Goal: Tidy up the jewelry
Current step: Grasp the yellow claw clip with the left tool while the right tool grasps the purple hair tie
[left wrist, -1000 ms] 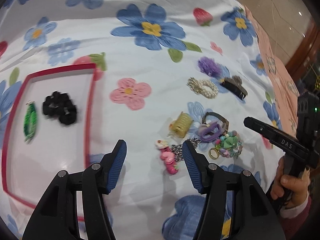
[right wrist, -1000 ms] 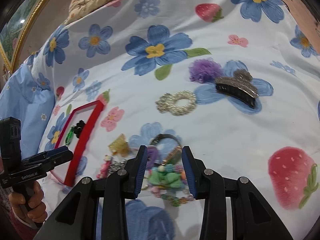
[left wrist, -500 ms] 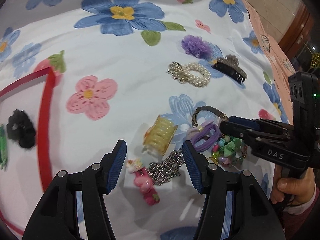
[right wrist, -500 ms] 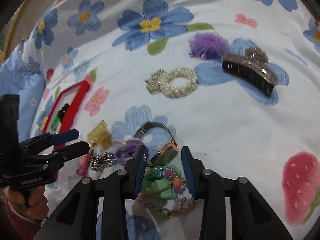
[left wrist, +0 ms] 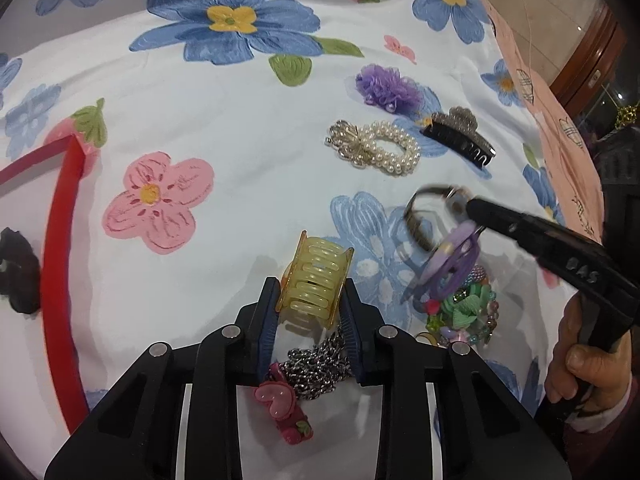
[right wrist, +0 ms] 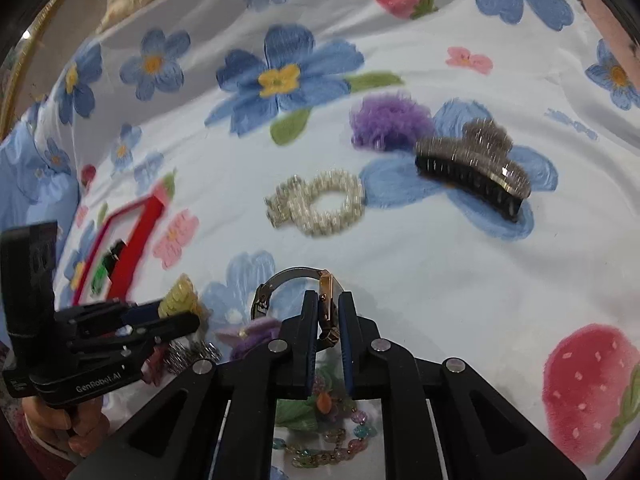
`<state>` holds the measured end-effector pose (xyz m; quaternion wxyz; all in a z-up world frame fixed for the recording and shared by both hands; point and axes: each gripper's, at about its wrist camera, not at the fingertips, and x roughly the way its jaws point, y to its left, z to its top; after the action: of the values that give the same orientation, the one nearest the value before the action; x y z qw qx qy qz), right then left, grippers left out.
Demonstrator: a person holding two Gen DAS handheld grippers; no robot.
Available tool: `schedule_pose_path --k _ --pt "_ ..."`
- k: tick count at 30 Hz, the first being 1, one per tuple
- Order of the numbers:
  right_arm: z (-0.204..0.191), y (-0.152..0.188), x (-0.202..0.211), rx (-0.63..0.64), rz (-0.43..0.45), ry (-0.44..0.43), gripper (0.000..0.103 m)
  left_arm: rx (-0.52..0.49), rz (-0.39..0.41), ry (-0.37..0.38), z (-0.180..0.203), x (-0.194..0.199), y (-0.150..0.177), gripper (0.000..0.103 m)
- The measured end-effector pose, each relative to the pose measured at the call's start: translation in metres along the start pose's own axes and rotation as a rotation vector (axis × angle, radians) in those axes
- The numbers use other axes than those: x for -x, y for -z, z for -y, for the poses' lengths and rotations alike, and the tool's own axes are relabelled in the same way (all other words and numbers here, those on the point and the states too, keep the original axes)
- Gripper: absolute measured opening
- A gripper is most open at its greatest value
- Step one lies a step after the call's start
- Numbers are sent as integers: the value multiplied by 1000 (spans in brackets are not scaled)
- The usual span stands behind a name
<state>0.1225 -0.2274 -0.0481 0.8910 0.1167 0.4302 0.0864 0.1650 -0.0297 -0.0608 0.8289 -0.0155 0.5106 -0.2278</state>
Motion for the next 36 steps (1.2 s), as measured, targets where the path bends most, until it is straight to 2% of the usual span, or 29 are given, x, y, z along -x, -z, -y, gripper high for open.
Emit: schedule_pose_path --k 2,4,8,11,13,15,18,20,23,28,30,32,33,36 --pt "-8 -1 14 33 68 -15 10 9 9 0 -2 5 1 28" --pt "-22 -1 21 89 90 -9 10 21 17 -2 -5 10 2 28" --pt "-26 1 14 80 58 -59 10 55 32 6 -15 23 7 28" --pt "-23 5 -2 57 -6 -26 11 65 35 4 -19 29 12 28" --pt "-18 9 -13 12 -54 -58 15 70 42 -1 -22 34 15 28" --pt "-20 12 -8 13 -32 -43 17 80 49 4 -24 39 16 28" --pt "-28 17 6 37 22 -51 34 80 61 7 -25 46 19 28" --pt "-37 20 12 73 51 -48 37 77 66 5 -24 49 21 28" --pt "-50 24 7 119 17 -113 37 80 70 3 -26 54 23 28" --pt "-64 31 -19 159 -70 -47 37 99 81 -2 -36 63 29 28" --pt "-61 32 -24 142 -78 -53 32 105 88 -5 -39 68 31 28" --pt "-60 32 -22 131 -75 -68 15 113 96 -5 -42 72 33 28" --pt "-60 32 -21 129 -75 -75 0 115 102 -6 -44 74 34 28" --pt "-61 31 -14 126 -55 -87 0 124 116 -9 -49 82 37 28"
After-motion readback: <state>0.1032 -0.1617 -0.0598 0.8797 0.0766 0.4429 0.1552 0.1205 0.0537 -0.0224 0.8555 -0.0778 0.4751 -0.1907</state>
